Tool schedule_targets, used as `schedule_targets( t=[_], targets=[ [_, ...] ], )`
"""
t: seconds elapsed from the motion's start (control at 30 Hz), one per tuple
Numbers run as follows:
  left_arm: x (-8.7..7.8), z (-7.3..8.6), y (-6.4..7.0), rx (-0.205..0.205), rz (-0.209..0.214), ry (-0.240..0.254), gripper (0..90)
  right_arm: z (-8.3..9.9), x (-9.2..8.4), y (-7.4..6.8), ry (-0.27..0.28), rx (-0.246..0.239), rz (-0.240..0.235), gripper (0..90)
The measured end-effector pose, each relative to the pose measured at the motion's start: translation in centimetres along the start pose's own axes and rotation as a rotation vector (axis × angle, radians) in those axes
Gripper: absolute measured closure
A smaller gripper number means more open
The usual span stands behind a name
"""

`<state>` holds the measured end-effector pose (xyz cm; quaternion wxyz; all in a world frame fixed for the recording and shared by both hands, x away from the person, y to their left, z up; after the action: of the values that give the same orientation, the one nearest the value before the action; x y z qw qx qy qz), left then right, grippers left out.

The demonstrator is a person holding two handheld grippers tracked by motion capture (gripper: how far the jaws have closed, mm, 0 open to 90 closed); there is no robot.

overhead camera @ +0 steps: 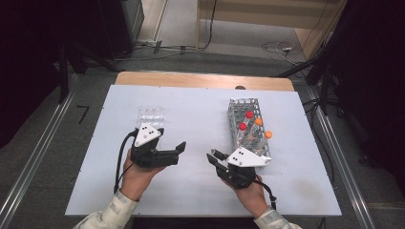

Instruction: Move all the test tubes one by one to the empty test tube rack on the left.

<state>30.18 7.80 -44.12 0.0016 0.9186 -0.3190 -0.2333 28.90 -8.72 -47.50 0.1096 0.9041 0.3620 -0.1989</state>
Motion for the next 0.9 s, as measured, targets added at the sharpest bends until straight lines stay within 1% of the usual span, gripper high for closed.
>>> schedule_targets(
  t=[0.17,0.27,0.3,0.33,0.37,0.4,0.47,0.5,0.53,0.57,0.6,0.63,0.7,0.8,0.9],
  targets=[
    [0.4,0.0,1.5,0.020,0.041,-0.004,17.4,-0.3,1.0,-0.7,-0.006,-0.013,-0.015,73.2],
    [0.5,0.0,2.2,0.020,0.065,0.000,23.5,-0.5,1.7,-1.3,-0.008,-0.023,-0.026,73.2],
    [0.5,0.0,2.4,0.022,0.082,0.001,23.5,-0.5,1.7,-1.3,-0.008,-0.023,-0.026,73.2],
    [0.5,0.0,2.7,0.023,0.104,0.004,27.3,-0.5,1.8,-1.4,-0.011,-0.021,-0.028,73.2],
    [0.5,0.0,3.0,0.024,0.125,0.005,35.8,-0.6,2.1,-1.7,-0.011,-0.027,-0.033,73.2],
    [0.6,0.0,3.2,0.033,0.136,0.000,39.1,-0.6,2.2,-1.9,-0.013,-0.029,-0.034,73.2],
    [0.7,0.1,3.6,0.036,0.163,-0.006,45.9,-0.7,2.4,-2.1,-0.008,-0.036,-0.037,73.2],
    [0.8,0.2,3.7,0.037,0.169,-0.009,48.3,-0.9,2.6,-2.5,-0.010,-0.035,-0.043,73.2],
    [0.8,0.2,3.8,0.037,0.173,-0.009,48.3,-0.9,2.6,-2.5,-0.010,-0.035,-0.043,73.2],
    [0.9,0.2,3.9,0.039,0.179,-0.012,54.8,-1.0,2.7,-2.8,-0.008,-0.041,-0.048,73.2],
    [0.9,0.3,4.0,0.038,0.186,-0.014,57.1,-1.1,2.8,-2.9,-0.005,-0.045,-0.049,73.2],
    [1.0,0.3,4.0,0.038,0.189,-0.015,57.1,-1.1,2.8,-2.9,-0.005,-0.045,-0.049,73.2],
    [1.0,0.4,4.0,0.044,0.191,-0.024,61.4,-1.1,2.8,-3.2,-0.006,-0.044,-0.053,73.2],
    [1.1,0.4,4.1,0.049,0.191,-0.023,66.5,-1.1,2.9,-3.3,-0.007,-0.048,-0.054,73.2],
    [1.1,0.5,4.1,0.050,0.186,-0.023,67.8,-1.1,2.9,-3.4,-0.006,-0.048,-0.054,73.2]
  ],
)
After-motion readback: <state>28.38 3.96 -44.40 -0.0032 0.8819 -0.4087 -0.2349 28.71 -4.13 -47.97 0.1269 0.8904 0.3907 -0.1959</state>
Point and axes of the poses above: each handheld gripper's, and its own axes: x roughly forward along the jaws, z roughly out of its underside, y roughly to its right, the point moved 8 cm from there along x, roughly forward along the jaws, and after that the axes turned 5 degrees about z, right-handed, at the moved point
